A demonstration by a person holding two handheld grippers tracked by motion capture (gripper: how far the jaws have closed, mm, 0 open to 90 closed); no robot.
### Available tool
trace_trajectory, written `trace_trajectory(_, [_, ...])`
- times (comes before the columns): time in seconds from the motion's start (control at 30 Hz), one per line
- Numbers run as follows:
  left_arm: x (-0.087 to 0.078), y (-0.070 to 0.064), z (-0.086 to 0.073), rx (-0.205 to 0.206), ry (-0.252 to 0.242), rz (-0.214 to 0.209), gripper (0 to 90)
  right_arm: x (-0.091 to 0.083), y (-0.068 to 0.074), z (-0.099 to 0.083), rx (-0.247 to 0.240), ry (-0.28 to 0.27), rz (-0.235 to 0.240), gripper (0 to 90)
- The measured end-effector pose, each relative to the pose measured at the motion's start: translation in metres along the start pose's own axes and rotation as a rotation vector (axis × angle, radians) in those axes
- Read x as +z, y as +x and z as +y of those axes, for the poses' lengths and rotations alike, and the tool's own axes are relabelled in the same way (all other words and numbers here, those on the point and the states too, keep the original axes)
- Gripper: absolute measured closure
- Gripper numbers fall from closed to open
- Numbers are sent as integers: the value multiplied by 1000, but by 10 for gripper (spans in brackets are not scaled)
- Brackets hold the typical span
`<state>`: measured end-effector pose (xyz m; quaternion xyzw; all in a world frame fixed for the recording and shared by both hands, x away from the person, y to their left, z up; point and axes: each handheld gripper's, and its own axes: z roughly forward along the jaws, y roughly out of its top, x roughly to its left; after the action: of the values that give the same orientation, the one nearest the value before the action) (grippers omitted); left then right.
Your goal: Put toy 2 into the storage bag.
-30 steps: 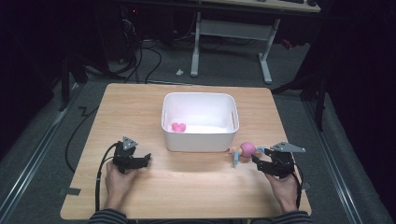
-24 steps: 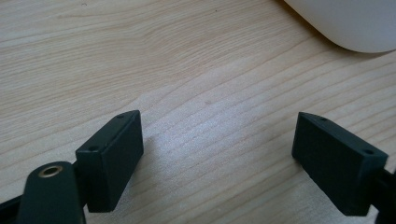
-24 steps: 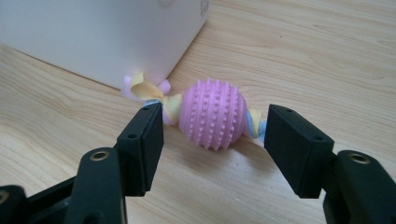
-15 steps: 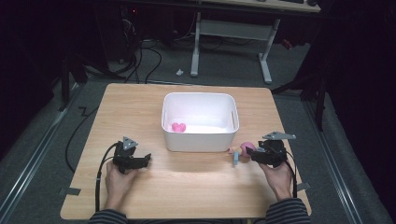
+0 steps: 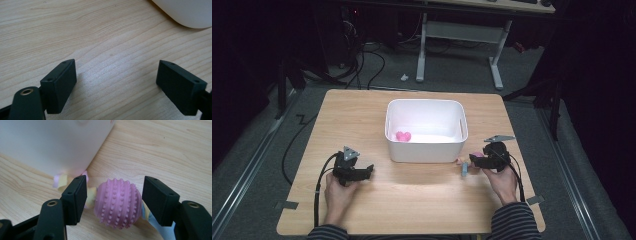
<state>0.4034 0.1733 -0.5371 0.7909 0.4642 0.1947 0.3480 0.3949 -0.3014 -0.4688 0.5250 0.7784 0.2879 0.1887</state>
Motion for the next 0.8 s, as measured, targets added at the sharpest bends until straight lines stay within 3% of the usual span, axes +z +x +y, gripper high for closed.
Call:
trace_trajectory(0.57, [0,0,0,1,1,0,168,13,-3,-1,-7,57,-8,401])
trace_trajectory(0.8, [0,0,0,3,0,3,170,11,0,-2,-55,64,-28,424])
